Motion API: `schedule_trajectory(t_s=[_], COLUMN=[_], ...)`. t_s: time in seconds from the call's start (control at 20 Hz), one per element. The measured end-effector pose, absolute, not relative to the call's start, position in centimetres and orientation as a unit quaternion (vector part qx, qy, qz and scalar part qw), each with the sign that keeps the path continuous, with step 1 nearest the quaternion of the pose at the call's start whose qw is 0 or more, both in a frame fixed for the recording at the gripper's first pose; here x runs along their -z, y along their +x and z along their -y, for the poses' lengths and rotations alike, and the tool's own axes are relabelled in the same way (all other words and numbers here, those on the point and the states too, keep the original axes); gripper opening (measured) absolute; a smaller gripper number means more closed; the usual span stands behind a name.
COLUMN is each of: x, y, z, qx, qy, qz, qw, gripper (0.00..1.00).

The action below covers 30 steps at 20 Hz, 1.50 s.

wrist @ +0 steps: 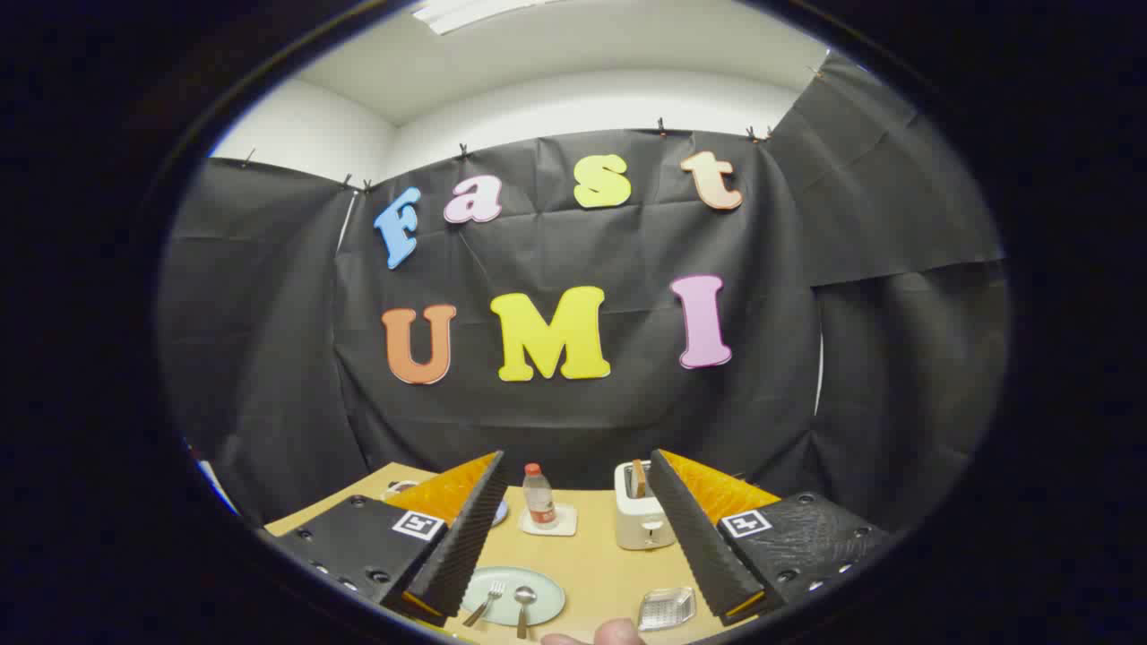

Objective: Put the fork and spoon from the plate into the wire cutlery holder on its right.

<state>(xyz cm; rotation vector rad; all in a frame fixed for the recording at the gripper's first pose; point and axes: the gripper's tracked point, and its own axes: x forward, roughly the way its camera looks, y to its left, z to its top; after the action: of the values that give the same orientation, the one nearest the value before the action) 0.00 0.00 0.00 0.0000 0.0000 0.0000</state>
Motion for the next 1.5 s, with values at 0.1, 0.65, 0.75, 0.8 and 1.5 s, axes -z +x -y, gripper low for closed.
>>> schedule_trajectory(t_s=[0.1,0.65,0.75,0.8,1.5], x=[-0.1,-1.1,-1.2,-1.0,6.3], y=[0.0,0.0,0.0,0.1,1.2], z=[0.0,1.1,1.0,0.9,-3.5], qx=[-0.005,-0.011,-0.016,-0.020,-0.064], qy=[0.001,0.003,0.004,0.004,-0.004], qz=[0.001,0.005,0.004,0.001,-0.089], qw=[1.000,1.000,1.000,1.000,0.994], gripper=[0.96,0.96,0.96,0.96,0.96])
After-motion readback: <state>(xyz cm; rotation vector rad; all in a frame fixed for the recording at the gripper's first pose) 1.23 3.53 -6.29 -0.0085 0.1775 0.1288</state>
